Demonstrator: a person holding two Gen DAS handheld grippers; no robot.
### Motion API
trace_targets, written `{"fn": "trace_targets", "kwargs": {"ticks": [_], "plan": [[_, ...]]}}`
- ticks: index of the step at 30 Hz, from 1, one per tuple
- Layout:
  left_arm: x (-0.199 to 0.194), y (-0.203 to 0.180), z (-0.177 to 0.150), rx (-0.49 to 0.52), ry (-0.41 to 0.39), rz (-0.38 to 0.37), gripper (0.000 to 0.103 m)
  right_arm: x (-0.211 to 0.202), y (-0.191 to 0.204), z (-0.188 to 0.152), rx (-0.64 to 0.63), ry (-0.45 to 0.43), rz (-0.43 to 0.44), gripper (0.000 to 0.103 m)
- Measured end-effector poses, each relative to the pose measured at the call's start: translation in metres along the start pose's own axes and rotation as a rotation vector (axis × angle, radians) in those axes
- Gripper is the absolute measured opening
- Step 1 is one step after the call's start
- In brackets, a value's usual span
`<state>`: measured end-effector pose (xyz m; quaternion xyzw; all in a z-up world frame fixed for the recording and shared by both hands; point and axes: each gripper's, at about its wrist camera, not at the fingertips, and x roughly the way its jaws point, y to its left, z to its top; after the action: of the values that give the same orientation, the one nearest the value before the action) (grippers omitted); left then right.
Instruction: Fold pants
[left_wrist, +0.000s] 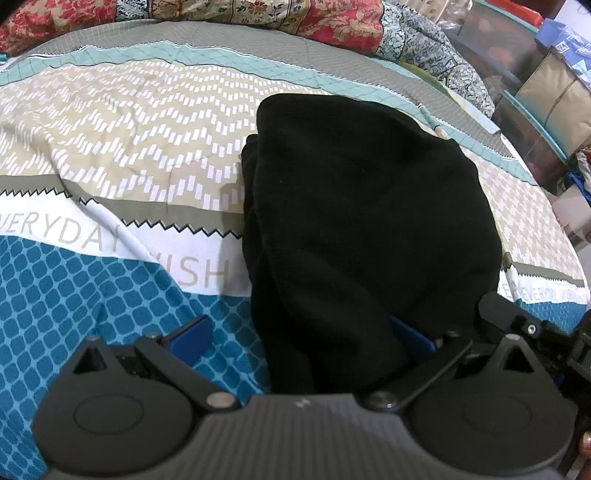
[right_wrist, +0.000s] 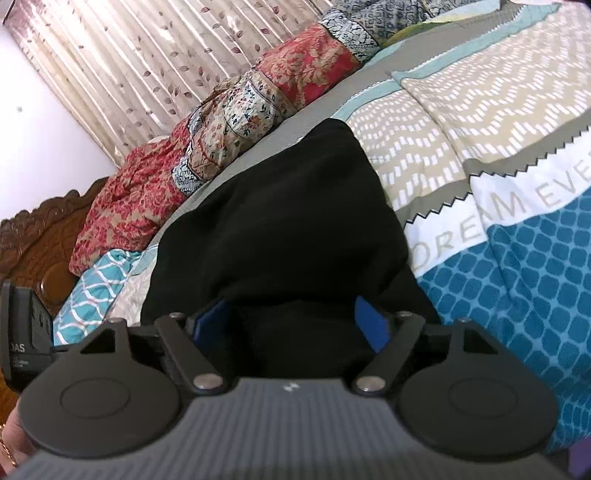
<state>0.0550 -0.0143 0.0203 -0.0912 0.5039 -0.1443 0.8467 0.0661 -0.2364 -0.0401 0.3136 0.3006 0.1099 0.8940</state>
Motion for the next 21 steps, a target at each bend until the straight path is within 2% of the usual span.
{"fn": "trace_targets", "kwargs": {"ticks": [6,10,14,17,19,21], "plan": [[-0.01,0.011,0.002,-0.004,-0.008,-0.076,0.103,-0.001,0.0,-0.001,-0.009,-0.006,0.002,0.081],[-0.034,0.026,0.011,-0.034,-0.074,-0.12,0.103,-0.008,0.002,0.002,-0.031,-0.002,0.001,0.085],[-0.04,0.044,0.029,-0.077,-0.111,-0.138,0.103,-0.034,0.003,0.016,-0.111,-0.122,0.023,0.088],[-0.019,0.051,0.045,-0.132,-0.023,-0.15,0.103,-0.038,-0.014,0.037,-0.097,-0.172,0.012,0.093],[0.002,0.054,0.052,-0.172,0.04,-0.203,0.103,-0.032,-0.027,0.048,-0.064,-0.161,0.004,0.095],[0.018,0.057,0.056,-0.224,0.068,-0.242,0.103,-0.02,-0.04,0.058,-0.037,-0.134,0.02,0.096]]}}
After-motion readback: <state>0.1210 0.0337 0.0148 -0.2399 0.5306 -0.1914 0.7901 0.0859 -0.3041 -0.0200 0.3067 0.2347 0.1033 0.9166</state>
